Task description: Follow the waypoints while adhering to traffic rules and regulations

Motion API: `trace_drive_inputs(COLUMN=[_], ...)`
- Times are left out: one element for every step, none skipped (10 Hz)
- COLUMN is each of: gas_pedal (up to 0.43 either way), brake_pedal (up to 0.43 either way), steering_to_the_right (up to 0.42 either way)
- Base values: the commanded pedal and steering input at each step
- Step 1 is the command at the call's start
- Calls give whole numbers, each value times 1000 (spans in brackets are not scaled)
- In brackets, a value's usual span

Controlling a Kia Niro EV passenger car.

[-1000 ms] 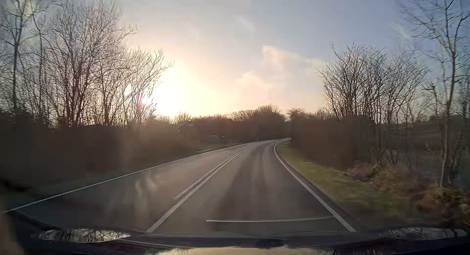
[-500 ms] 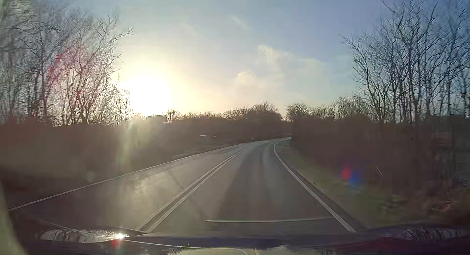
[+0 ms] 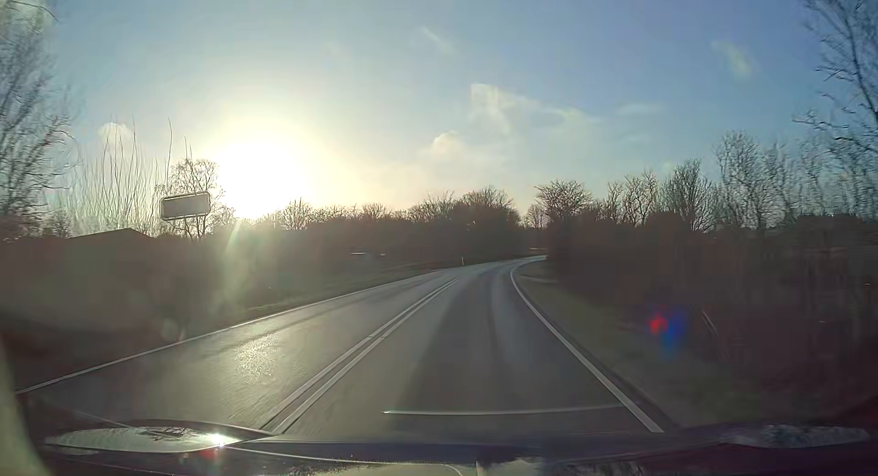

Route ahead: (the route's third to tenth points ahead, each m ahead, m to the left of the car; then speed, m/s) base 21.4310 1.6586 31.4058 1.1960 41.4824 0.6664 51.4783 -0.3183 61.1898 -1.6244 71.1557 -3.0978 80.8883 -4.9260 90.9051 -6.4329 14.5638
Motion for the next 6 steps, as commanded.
trace_drive_inputs(gas_pedal=[177,228,248,268,299,299], brake_pedal=[0,0,0,0,0,0], steering_to_the_right=[13,13,14,14,14,13])
